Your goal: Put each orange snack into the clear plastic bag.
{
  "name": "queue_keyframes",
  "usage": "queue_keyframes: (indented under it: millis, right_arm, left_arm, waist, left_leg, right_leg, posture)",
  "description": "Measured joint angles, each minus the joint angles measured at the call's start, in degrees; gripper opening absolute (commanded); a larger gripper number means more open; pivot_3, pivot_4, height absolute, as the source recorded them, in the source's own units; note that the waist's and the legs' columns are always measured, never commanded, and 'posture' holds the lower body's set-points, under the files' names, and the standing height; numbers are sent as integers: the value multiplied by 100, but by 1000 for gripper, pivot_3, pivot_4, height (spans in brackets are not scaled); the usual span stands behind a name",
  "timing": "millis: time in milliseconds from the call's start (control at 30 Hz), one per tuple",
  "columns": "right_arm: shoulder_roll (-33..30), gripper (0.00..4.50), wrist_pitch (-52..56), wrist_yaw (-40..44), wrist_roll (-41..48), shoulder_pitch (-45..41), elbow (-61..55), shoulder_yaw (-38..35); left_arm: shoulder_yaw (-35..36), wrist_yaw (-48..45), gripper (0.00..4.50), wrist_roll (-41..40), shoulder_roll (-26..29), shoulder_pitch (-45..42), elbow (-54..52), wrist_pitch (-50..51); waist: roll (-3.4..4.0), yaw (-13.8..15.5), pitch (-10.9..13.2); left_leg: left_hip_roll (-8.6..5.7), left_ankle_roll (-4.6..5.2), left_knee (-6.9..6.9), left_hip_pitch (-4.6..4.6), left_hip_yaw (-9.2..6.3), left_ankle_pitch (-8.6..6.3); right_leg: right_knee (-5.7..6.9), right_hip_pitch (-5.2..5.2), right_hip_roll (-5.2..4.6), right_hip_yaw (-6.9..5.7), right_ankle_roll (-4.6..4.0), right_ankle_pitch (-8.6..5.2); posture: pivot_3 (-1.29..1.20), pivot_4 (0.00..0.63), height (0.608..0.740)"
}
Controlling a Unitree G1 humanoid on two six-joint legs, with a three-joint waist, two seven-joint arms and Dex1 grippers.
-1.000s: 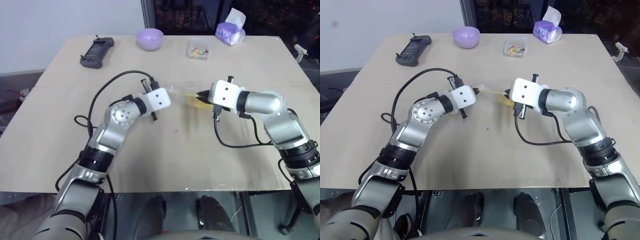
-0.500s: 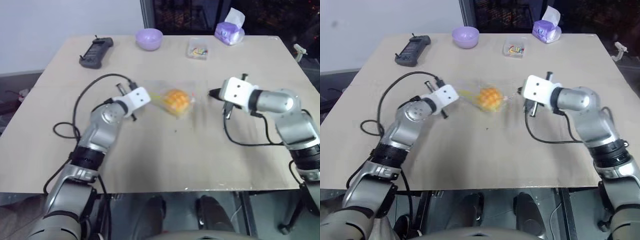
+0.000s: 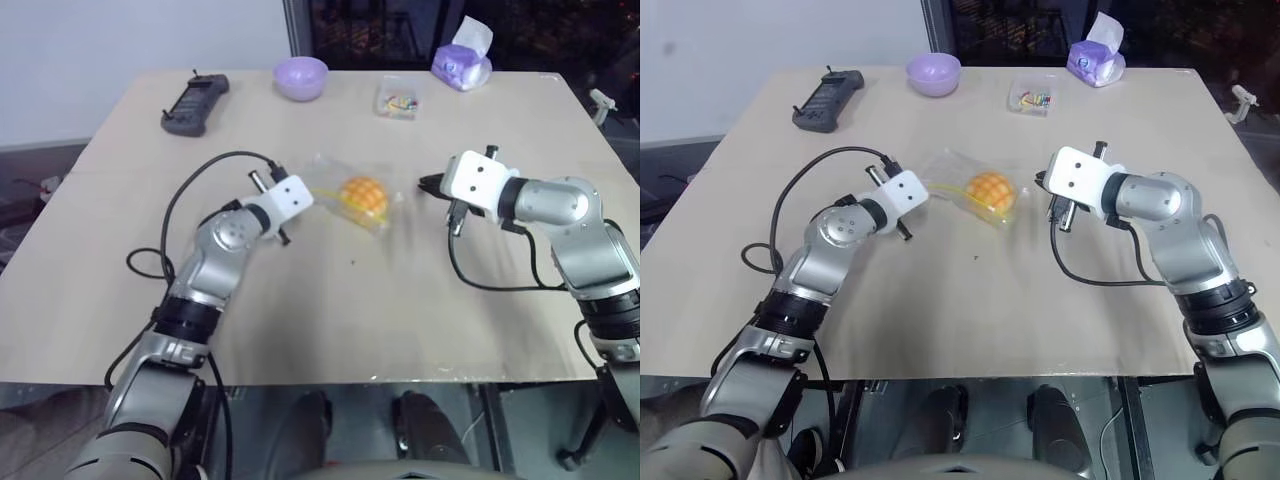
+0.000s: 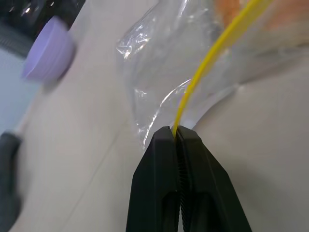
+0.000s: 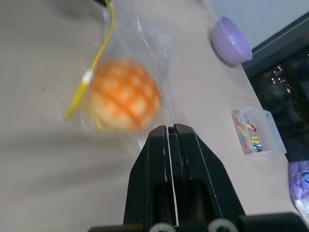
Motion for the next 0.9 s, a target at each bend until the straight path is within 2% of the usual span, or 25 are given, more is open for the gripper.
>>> queue_keyframes:
  millis: [133, 200, 233, 300, 633, 900]
  right_arm:
    - [109, 90, 483, 220, 356, 256, -304, -20]
    - [298, 460, 876, 327, 641, 440, -494, -6]
    - [369, 720, 1042, 347, 738, 481, -513, -2]
    - [445, 1854, 1252, 330, 804, 556, -542, 27]
    - [873, 1854, 1313, 15, 580, 548, -197, 284]
    - [1247, 1854, 1088, -439, 358, 258, 934, 282]
  left_arm:
    - [0, -66, 0, -27, -2, 64, -16, -39]
    - [0, -103, 0, -30, -8, 82, -53, -45]
    - [0, -109, 0, -29, -8, 84, -73, -47]
    - [0, -119, 0, -30, -16, 87, -126, -54]
    - [0, -159, 0, -32, -42, 139, -162, -54]
    - [-1, -163, 0, -32, -76, 143, -180, -54]
  waist:
    - [0, -5, 0]
    - [0, -5, 0]
    - [0, -4, 0]
    - [0, -1, 0]
    - [0, -6, 0]
    - [0, -9, 0]
  left_leg:
    - [0, 1, 0, 0, -1, 0]
    - [0, 1, 0, 0, -1, 0]
    - [-1, 1, 1, 0, 0, 0]
    - [-1, 1, 2, 0, -1, 0]
    - [-1, 0, 2, 1, -2, 0]
    - [-1, 0, 2, 2, -2, 0]
  right_leg:
    - [0, 0, 0, 0, 0, 0]
    - [1, 0, 0, 0, 0, 0]
    - [2, 0, -1, 0, 0, 0]
    - [3, 1, 0, 0, 0, 0]
    - [4, 1, 1, -2, 0, 0]
    - [3, 0, 1, -1, 0, 0]
  posture:
    - [0, 150, 740]
    - [0, 150, 740]
    - [0, 150, 740]
    - [0, 150, 740]
    - [0, 150, 740]
    - [0, 150, 740]
